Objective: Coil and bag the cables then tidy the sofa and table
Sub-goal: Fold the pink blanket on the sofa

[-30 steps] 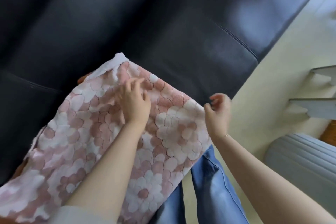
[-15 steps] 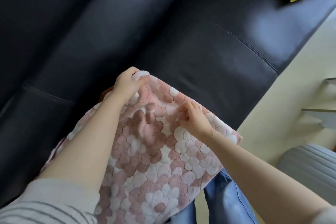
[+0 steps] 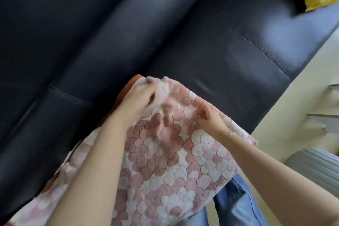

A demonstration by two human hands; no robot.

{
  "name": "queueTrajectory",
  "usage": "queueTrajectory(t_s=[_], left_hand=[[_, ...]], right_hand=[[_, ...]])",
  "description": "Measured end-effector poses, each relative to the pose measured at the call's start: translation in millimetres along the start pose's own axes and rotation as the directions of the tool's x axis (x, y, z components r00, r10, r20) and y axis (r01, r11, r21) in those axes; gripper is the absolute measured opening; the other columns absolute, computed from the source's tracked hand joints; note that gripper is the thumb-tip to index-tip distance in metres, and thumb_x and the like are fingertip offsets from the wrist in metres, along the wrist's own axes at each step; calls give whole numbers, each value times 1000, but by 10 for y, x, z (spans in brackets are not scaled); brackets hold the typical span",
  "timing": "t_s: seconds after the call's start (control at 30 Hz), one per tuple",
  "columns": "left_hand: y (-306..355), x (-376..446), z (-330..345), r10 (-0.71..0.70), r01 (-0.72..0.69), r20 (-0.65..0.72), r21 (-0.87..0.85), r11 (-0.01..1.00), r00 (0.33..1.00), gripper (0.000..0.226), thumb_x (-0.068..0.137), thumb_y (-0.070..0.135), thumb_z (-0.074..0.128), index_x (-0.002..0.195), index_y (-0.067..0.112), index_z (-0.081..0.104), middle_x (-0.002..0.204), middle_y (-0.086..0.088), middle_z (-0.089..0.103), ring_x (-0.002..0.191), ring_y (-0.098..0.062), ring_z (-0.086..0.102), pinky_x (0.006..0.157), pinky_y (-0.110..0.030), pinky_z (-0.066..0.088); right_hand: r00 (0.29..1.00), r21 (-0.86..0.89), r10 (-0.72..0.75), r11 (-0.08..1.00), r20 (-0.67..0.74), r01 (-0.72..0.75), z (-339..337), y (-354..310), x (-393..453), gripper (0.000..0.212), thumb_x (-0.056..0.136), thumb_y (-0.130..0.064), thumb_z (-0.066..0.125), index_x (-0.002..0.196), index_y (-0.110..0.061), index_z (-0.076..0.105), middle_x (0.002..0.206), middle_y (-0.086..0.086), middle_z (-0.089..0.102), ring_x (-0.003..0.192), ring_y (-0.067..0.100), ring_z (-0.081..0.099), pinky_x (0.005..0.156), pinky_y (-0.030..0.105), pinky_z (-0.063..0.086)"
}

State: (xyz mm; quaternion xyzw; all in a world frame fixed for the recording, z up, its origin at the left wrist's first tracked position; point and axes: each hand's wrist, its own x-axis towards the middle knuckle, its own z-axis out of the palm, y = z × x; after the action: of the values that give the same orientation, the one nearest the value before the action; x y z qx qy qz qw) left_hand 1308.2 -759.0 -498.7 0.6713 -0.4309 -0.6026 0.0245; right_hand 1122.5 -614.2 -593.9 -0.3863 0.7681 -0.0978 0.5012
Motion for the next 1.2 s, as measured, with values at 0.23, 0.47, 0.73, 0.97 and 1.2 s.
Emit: queueTrajectory(t_s=[0.23, 0.47, 0.73, 0.97, 1.2], left_hand=[[-977, -381, 226, 56, -64, -207, -32, 997, 977, 20, 89, 1, 61, 96, 19, 68, 104, -3, 72, 94, -15, 67, 79, -25, 55], [-901, 179, -233, 285, -85, -348, 490, 867, 893, 94, 72, 35, 82, 148, 20, 30, 145, -10, 39, 131, -30, 37, 103, -49, 37], [-734, 445, -281, 44, 72, -152, 681, 728, 987, 48, 93, 39, 52, 136, 21, 44, 141, -11, 35, 131, -32, 29, 104, -44, 32], [-659, 386, -258, 138, -59, -97, 566, 822, 986, 73, 78, 23, 72, 137, 22, 29, 137, -4, 39, 125, -28, 38, 103, -46, 37], [-187, 381, -644, -220, 161, 335, 197, 967, 916, 25, 83, 39, 61, 94, 21, 73, 98, -3, 74, 97, -19, 69, 95, -39, 51]], right_hand=[[996, 25, 82, 996, 26, -82, -5, -102, 28, 19, 72, -4, 47, 81, -21, 52, 91, 0, 56, 85, 21, 60, 70, 38, 55], [994, -68, 111, 992, 8, -110, 34, -183, 13, 14, 74, -9, 46, 75, -23, 44, 89, 1, 56, 81, 25, 58, 74, 50, 55], [949, -104, -149, 987, -279, 124, 47, -493, -57, 24, 87, -4, 53, 107, -15, 60, 110, 0, 52, 100, 22, 56, 77, 31, 45], [977, -193, -101, 979, -185, 64, 61, -693, 333, 35, 86, -29, 61, 120, -22, 55, 113, 1, 61, 107, 25, 56, 86, 39, 48], [959, 11, -229, 972, -167, 234, -233, -697, 271, 22, 99, -35, 51, 88, -18, 62, 72, -1, 69, 73, 20, 66, 71, 39, 55]])
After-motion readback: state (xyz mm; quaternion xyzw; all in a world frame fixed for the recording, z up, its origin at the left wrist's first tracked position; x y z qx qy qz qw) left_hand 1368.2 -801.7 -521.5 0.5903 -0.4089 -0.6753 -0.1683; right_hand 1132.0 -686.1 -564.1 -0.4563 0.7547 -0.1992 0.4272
